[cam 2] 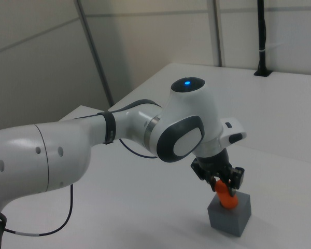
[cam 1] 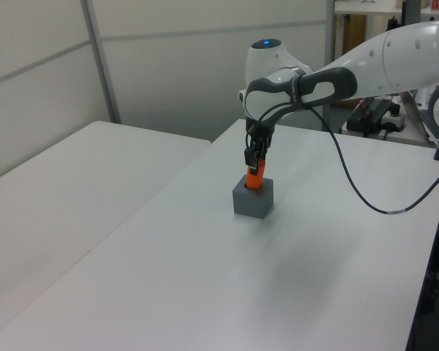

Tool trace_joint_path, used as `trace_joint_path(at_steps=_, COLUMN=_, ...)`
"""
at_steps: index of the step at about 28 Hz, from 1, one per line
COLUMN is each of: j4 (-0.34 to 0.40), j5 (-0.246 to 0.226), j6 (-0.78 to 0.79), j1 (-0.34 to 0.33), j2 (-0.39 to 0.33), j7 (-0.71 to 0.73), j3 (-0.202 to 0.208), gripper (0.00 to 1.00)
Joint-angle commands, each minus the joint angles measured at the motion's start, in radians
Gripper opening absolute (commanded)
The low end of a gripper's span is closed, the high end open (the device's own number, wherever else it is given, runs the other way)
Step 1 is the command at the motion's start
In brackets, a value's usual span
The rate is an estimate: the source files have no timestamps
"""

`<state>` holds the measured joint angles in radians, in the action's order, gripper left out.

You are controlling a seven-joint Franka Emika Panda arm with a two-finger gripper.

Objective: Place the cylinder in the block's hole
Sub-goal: 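Lower the cylinder into the hole of the grey block, then open the gripper and raise it away from the block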

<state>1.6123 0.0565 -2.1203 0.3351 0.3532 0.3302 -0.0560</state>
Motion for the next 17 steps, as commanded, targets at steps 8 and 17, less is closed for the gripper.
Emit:
trace_joint_path(at_steps=8, j4=0.012, j5=0.036, j6=-0.007, j1=-0.018, j2=0.01, j7=-0.007, j3=-0.001, gripper=0.87)
trace_joint_path(at_steps=17, j4=-0.032, j5=0.013, j6=0.117, j1=-0.018, j2=-0.042, j7=-0.007, j3=-0.001, gripper=1.0)
